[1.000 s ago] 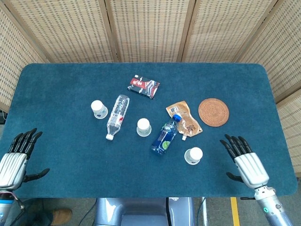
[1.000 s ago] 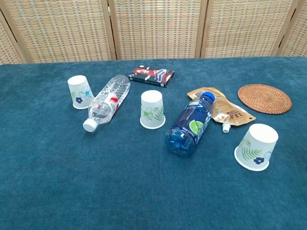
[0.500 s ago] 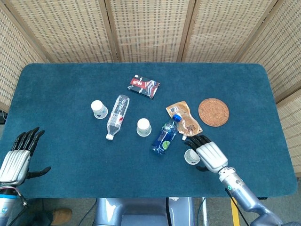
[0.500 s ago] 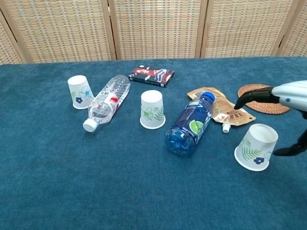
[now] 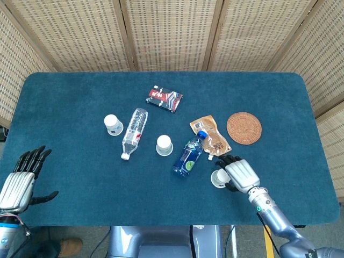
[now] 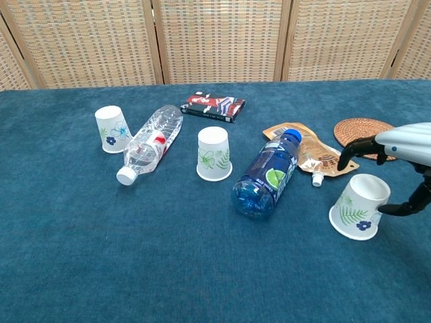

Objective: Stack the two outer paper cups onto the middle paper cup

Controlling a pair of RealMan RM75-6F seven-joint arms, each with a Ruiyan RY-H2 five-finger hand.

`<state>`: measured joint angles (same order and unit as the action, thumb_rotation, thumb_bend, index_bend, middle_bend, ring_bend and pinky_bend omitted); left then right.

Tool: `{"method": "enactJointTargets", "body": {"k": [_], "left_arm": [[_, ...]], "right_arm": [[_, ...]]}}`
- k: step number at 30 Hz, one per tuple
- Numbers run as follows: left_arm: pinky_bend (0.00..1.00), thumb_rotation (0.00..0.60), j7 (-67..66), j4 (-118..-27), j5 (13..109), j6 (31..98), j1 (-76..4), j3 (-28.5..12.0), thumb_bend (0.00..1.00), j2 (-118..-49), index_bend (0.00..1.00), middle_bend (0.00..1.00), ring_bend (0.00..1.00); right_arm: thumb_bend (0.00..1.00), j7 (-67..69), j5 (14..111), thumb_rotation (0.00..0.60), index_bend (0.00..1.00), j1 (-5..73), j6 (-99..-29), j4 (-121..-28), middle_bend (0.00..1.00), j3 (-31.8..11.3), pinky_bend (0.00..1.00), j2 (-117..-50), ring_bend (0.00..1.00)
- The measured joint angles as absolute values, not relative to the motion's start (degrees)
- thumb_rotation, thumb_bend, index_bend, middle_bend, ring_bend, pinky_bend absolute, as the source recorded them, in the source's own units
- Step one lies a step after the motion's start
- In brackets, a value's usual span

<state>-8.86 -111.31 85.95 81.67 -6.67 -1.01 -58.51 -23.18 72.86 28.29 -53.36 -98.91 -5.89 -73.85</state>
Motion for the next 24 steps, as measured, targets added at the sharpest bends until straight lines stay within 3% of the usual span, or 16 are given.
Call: {"method": "enactJointTargets", "body": {"k": [5, 7, 17, 24], "left_arm": [[0.0, 0.6, -9.16, -111.34, 85.75, 81.31, -6.83, -0.94, 0.03, -58.62, 0.0, 0.0, 0.0], [0.0, 0.6, -9.28, -111.34, 85.62, 81.26, -6.88, -0.98, 0.03, -58.68, 0.0, 0.0, 0.0], [0.0, 0.6, -9.18, -111.2, 84.42, 80.29, -7.43, -1.28, 0.03, -58.73, 0.0, 0.0, 0.0], [0.0, 0.6, -8.32, -110.87, 82.74, 79.1, -8.21, -2.01, 0.03, -58.53, 0.0, 0.0, 0.0]], "right_arm": [[0.49, -22.05, 72.7, 0.6, 0.4, 28.58, -53.73, -97.58, 0.47, -5.64, 0.49, -74.55, 0.45], [0.52, -20.62, 73.32, 0.6, 0.43, 28.55, -54.26, -96.81, 0.52, -5.59, 0.51, -75.02, 0.5], [0.55, -15.92, 75.59, 0.6, 0.44, 29.07, -56.59, -96.11, 0.54, -6.54, 0.51, -75.09, 0.53], [0.56, -17.01, 73.6, 0.6, 0.44, 31.51, -57.09, -100.24, 0.54, -10.93, 0.51, -72.09, 0.52]]}}
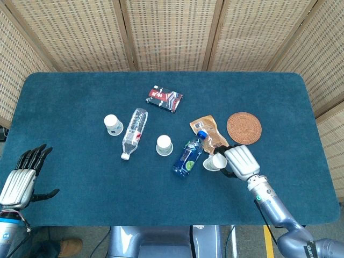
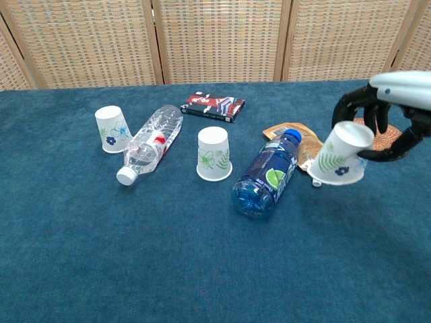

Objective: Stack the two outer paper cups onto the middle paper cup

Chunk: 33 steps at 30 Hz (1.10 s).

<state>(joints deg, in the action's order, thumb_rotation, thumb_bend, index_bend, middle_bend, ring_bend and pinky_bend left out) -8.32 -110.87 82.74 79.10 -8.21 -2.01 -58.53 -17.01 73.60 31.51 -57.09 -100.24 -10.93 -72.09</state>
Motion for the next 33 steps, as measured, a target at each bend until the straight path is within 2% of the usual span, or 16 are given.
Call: {"method": "enactJointTargets", "body": {"k": [8, 15, 23, 27, 33], "left_arm": [[0.0, 0.6, -7.45, -109.19, 82.44, 78.6, -9.36, -3.15, 0.03, -59.06, 0.0, 0.0, 0.0], [0.0, 0.6, -7.42, -108.77, 79.86, 77.5, -10.21, -4.12, 0.03, -59.44, 0.0, 0.0, 0.0], [0.0, 0.6, -7.51, -108.29, 77.63, 76.58, -10.98, -5.02, 0.03, -59.72, 0.0, 0.0, 0.0], [0.0, 0.6, -7.39, -108.28, 77.11, 76.34, -11.14, -5.11, 0.03, -59.62, 0.0, 0.0, 0.0], [0.0, 0.6, -6.44, -108.39, 76.83, 76.16, -11.19, -5.09, 0.03, -59.09, 0.0, 0.0, 0.0]], "right_arm": [[0.56, -19.95, 62.66, 0.6, 0.44, 38.97, -52.85, -102.46, 0.54, -18.21, 0.51, -70.97, 0.52], [0.58, -25.76, 47.49, 0.6, 0.44, 50.99, -47.43, -99.6, 0.54, -22.52, 0.51, -73.82, 0.52], [0.58, -32.42, 34.65, 0.6, 0.44, 62.53, -45.66, -92.25, 0.52, -22.79, 0.5, -81.71, 0.51], [0.58, -36.32, 30.88, 0.6, 0.44, 66.94, -47.17, -89.62, 0.52, -21.35, 0.5, -85.5, 0.51], [0.58, -40.75, 25.91, 0.6, 0.44, 70.98, -51.16, -88.69, 0.52, -19.59, 0.5, -87.73, 0.51]]}}
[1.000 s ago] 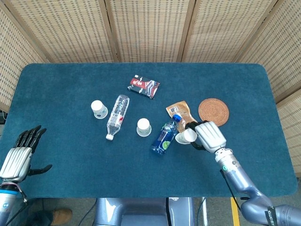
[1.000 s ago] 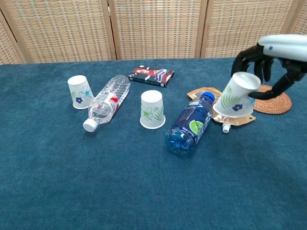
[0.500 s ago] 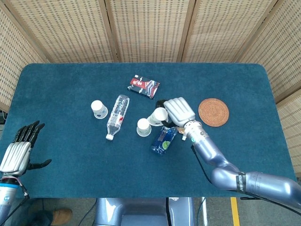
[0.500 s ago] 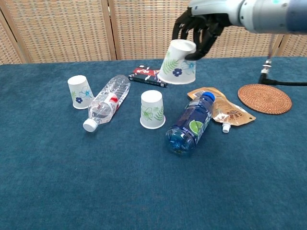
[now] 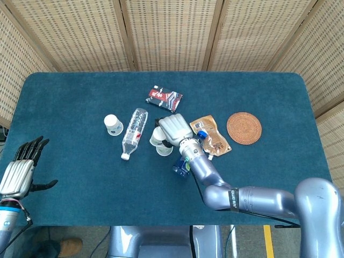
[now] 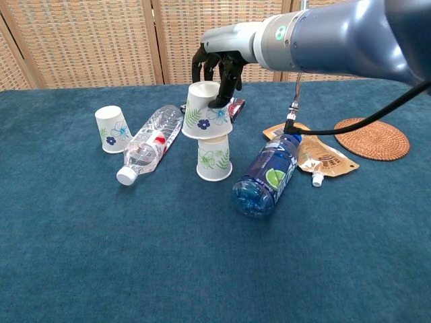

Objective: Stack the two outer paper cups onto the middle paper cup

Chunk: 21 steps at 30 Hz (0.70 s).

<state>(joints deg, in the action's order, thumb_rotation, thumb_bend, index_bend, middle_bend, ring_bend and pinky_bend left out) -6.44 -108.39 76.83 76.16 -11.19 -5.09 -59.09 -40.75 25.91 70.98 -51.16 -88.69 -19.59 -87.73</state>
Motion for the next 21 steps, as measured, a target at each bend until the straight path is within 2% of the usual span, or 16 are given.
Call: {"method": "enactJointTargets", "body": {"k": [6, 8, 9, 11, 13, 14, 21], "left_arm": [[0.0, 0.6, -5.35, -108.43, 76.87, 75.92, -11.27, -5.03, 0.03, -58.51, 0.0, 0.0, 0.0], [0.0, 0.6, -5.09, -108.58, 77.26, 76.15, -11.18, -4.92, 0.03, -58.31, 0.0, 0.0, 0.0], [0.0, 0.6, -4.97, -108.62, 77.38, 76.3, -11.11, -4.87, 0.03, -58.24, 0.0, 0.0, 0.0], [0.0, 0.6, -4.76, -108.66, 77.54, 76.53, -11.0, -4.8, 0.03, -58.15, 0.0, 0.0, 0.0], [0.0, 0.6, -4.59, -108.68, 77.63, 76.67, -10.96, -4.78, 0.03, -58.06, 0.0, 0.0, 0.0], [0.0, 0.6, -4.57, -108.69, 77.65, 76.69, -10.95, -4.77, 0.03, -58.05, 0.0, 0.0, 0.0], [0.0, 0.6, -4.6, -108.73, 77.95, 76.62, -11.02, -4.51, 0.03, -58.02, 0.0, 0.0, 0.0]], "right_arm": [[0.58, -42.35, 23.53, 0.6, 0.44, 72.08, -53.48, -90.23, 0.51, -18.55, 0.5, -87.23, 0.5], [0.55, -42.61, 22.87, 0.6, 0.38, 72.24, -53.58, -90.45, 0.44, -18.11, 0.46, -87.13, 0.45], [0.51, -42.77, 22.28, 0.6, 0.33, 72.36, -53.51, -90.65, 0.38, -17.91, 0.42, -87.01, 0.4], [0.25, -43.07, 21.16, 0.6, 0.12, 72.57, -53.15, -91.07, 0.13, -17.61, 0.21, -86.7, 0.16], [0.06, -43.85, 19.33, 0.6, 0.01, 73.04, -52.5, -91.75, 0.01, -17.13, 0.07, -86.05, 0.02], [0.02, -44.27, 18.48, 0.6, 0.0, 73.34, -52.27, -92.16, 0.0, -16.91, 0.02, -85.66, 0.0], [0.0, -44.26, 18.36, 0.6, 0.0, 73.88, -53.56, -96.16, 0.0, -16.61, 0.0, -82.64, 0.0]]}}
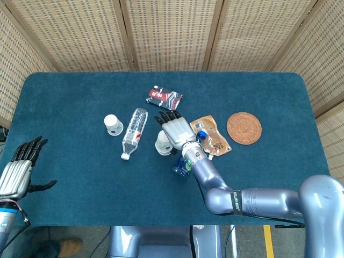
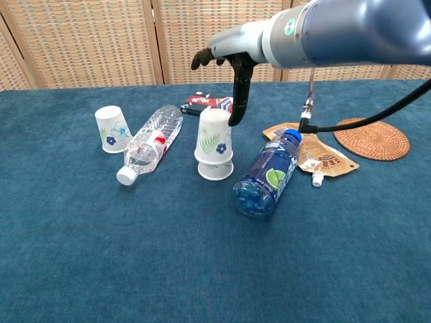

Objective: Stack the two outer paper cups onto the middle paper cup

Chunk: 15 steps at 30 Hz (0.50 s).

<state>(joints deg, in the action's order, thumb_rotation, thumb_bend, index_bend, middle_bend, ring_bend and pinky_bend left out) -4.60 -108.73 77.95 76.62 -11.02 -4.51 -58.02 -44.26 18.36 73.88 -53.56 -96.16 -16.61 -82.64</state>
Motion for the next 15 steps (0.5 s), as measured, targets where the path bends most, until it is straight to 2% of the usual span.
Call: {"method": "enactJointTargets", "body": {"k": [8, 11, 15], "left_arm": [[0.0, 0.6, -4.63, -108.56, 78.05, 76.68, -11.04, -4.37, 0.03, -58.15, 0.0, 0.0, 0.0], [0.0, 0.6, -4.69, -108.25, 77.53, 76.16, -11.29, -4.44, 0.03, -58.3, 0.0, 0.0, 0.0], [0.0, 0.6, -5.29, -107.89, 77.08, 75.64, -11.74, -4.57, 0.03, -58.7, 0.0, 0.0, 0.0]], "right_arm": [[0.0, -41.99, 22.78, 0.6, 0.0, 71.01, -56.08, -101.12, 0.0, -15.06, 0.0, -77.44, 0.0], [0.0, -41.01, 26.87, 0.6, 0.0, 68.84, -57.15, -102.25, 0.0, -13.44, 0.0, -75.33, 0.0], [0.0, -37.47, 37.41, 0.6, 0.0, 64.28, -58.9, -102.61, 0.0, -10.4, 0.0, -72.52, 0.0]]}}
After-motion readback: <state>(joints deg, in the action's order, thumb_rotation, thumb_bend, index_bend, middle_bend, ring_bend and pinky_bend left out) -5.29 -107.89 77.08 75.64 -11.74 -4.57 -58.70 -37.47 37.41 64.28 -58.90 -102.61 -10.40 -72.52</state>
